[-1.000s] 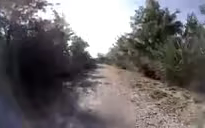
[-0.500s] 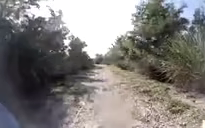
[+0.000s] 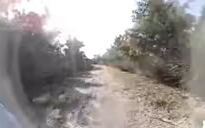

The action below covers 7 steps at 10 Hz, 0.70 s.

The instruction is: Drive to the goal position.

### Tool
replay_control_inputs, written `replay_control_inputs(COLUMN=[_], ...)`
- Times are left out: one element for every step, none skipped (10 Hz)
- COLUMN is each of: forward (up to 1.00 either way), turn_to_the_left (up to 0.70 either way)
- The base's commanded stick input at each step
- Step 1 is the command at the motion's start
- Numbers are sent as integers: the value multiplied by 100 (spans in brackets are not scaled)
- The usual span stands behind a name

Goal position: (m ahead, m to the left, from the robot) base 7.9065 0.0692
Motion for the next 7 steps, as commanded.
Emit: replay_control_inputs(forward=[100, 100, 100, 100, 100, 100, 100], turn_to_the_left=[25, 8, 0, 0, 0, 0, 0])
